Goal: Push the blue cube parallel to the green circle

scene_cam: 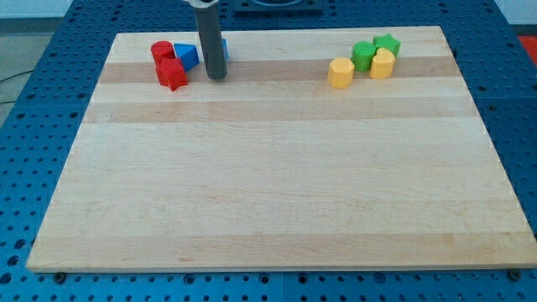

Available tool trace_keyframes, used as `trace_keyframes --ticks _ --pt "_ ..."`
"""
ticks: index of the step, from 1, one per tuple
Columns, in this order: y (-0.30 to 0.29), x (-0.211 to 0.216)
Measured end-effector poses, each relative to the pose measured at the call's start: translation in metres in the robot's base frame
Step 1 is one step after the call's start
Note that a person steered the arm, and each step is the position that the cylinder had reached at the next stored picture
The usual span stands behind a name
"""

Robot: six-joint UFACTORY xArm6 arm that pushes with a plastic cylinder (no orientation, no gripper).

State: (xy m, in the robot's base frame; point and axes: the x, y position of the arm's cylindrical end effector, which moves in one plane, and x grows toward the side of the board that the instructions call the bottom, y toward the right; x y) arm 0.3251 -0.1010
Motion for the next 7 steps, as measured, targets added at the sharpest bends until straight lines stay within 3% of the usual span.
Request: trace_keyframes --ticks 1,2,4,7 --pt "-0.038 0.058" --pt "-0.095 0.076" --pt "-0.101 0.067" --pt "-0.136 -0.043"
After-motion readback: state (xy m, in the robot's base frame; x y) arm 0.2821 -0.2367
